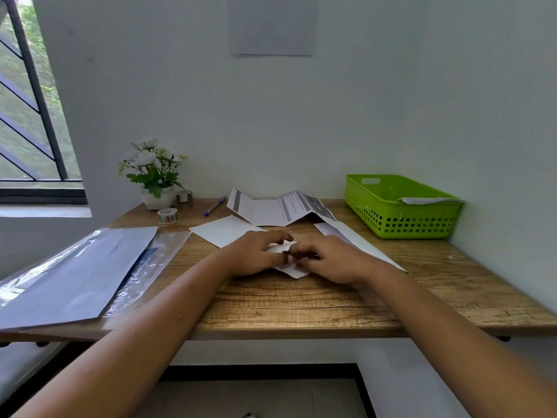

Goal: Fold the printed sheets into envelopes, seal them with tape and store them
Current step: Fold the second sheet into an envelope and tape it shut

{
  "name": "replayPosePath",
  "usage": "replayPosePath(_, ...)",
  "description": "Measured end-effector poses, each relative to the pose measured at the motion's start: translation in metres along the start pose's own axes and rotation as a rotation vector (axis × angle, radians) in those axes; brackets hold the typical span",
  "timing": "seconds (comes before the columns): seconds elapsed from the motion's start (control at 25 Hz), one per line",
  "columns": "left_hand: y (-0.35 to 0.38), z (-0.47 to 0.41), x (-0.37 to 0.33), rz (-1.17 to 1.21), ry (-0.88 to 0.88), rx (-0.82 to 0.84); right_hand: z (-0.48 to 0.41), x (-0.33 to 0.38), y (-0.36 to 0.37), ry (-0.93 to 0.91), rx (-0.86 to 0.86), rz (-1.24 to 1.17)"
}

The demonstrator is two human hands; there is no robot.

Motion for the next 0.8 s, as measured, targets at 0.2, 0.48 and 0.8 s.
replayPosePath(0.2, -0.009, 0.014, -0.012, -0.235, -0.007, -0.192, 0.008, -0.020, -0.052, 0.274, -0.255, 0.006)
replayPosePath(0.48, -0.004, 0.021, -0.038, -0.448, -0.017, -0.375, 0.021, -0.027, -0.018, 0.639, 0.246, 0.258)
replayPosePath(0.8, 0.002, 0.026, -0.040, -0.700, 0.020, -0.420, 0.043, 0.013, -0.007, 0.543, 0.118, 0.395)
Point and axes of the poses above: each hand's wrist, its own z-axis away from the middle knuckle, its own y-axis out of the palm, x = y × z, the point moved 4 cm from there along -z, towards the middle knuckle, and after that the axes turned 12 degrees about -y, right-handed, at the moved point
